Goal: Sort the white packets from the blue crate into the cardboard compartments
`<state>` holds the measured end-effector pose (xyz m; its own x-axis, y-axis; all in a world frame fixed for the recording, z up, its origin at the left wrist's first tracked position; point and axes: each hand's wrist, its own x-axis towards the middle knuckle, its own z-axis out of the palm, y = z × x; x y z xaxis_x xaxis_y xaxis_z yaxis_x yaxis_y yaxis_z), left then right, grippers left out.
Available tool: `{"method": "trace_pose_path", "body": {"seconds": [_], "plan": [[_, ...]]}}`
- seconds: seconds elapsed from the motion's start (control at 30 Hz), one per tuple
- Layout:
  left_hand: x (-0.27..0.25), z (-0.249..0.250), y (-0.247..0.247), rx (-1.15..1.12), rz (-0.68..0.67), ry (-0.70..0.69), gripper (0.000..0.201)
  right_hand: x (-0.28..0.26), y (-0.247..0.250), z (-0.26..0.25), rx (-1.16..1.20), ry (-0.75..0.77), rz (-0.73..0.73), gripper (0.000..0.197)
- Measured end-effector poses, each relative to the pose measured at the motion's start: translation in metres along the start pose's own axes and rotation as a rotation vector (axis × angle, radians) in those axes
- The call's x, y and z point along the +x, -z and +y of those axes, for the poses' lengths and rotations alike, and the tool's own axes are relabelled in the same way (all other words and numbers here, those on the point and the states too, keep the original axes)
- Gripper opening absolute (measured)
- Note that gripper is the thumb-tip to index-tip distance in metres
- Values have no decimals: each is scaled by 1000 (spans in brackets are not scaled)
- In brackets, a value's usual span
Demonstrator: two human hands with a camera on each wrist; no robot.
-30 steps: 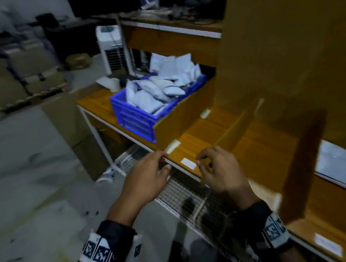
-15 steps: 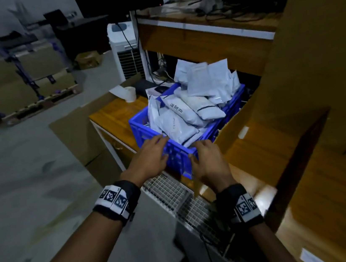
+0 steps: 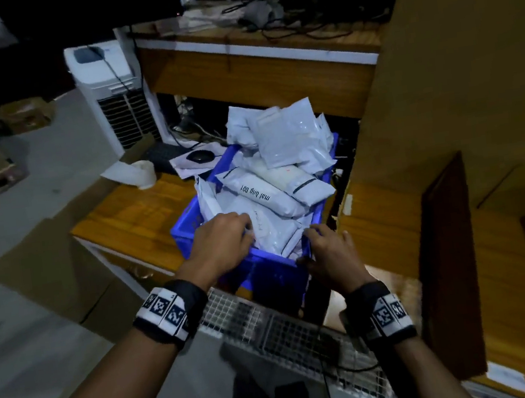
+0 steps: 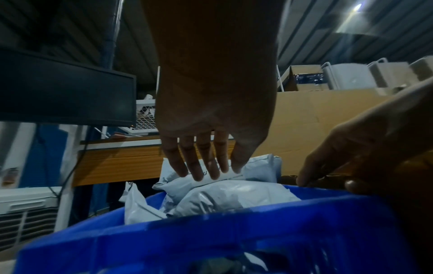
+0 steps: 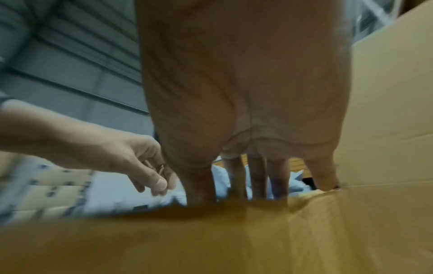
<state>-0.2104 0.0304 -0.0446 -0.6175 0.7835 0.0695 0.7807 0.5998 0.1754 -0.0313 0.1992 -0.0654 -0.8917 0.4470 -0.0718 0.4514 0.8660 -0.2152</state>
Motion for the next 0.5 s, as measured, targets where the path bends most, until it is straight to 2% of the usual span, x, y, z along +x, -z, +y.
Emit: {"method": "trace_pose_path", "body": {"seconds": [0.07, 0.17, 0.33, 0.5], "plan": [[20, -11, 5, -21, 7, -7, 20, 2, 7, -6, -13, -48, -14, 58], [48, -27, 1, -59, -62, 13, 42, 3, 15, -16, -13, -133, -57, 60], [78, -48, -27, -214, -270, 80, 85, 4, 22, -27, -32, -213, -137, 94], [89, -57, -26, -383, -265, 89, 86, 12, 28, -35, -112, -227, -231, 103]]}}
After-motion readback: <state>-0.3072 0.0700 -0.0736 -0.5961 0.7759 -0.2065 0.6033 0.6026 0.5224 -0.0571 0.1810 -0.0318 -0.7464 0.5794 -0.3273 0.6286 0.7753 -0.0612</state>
